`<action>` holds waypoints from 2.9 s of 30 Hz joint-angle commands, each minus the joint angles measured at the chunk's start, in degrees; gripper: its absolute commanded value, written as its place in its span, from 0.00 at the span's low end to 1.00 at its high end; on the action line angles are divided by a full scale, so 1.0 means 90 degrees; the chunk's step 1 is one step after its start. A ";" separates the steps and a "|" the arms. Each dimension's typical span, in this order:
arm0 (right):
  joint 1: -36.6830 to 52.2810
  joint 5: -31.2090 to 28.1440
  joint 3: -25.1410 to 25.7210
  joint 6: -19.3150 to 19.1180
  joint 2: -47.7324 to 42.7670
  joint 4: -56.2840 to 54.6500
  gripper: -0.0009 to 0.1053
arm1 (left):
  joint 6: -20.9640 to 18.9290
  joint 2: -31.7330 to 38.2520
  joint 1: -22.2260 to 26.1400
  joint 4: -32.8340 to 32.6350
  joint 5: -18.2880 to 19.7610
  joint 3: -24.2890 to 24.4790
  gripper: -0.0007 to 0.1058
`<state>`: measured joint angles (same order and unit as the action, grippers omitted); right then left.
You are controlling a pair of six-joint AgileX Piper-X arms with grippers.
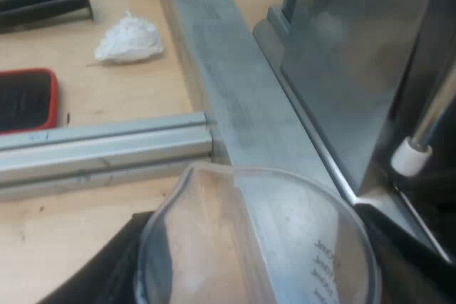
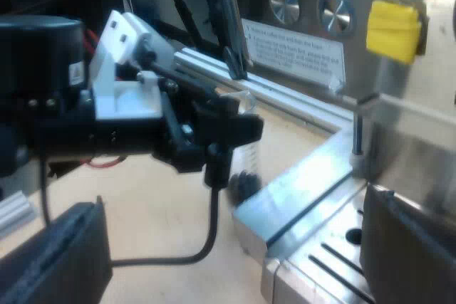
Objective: Pour the beans into the coffee machine
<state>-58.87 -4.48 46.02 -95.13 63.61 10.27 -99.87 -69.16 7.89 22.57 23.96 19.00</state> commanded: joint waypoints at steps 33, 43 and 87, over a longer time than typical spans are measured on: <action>-0.0008 -0.3225 0.0374 -0.2313 -0.2872 -0.0226 0.71 | 0.0991 0.3675 -0.0436 -0.6854 -0.1647 0.4067 0.01; -0.0008 -0.3641 0.0381 -0.2617 -0.3216 0.0122 0.71 | 0.1567 0.2831 -0.1444 -0.7544 -0.2356 0.5454 0.01; -0.0008 -0.3654 0.0381 -0.2617 -0.3214 0.0071 0.71 | 0.2648 -0.2684 -0.4010 -0.7992 -0.3201 1.1407 0.01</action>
<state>-58.87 -37.07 48.70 -117.77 35.20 10.50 -77.58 -93.56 -27.31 -50.02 -4.81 121.07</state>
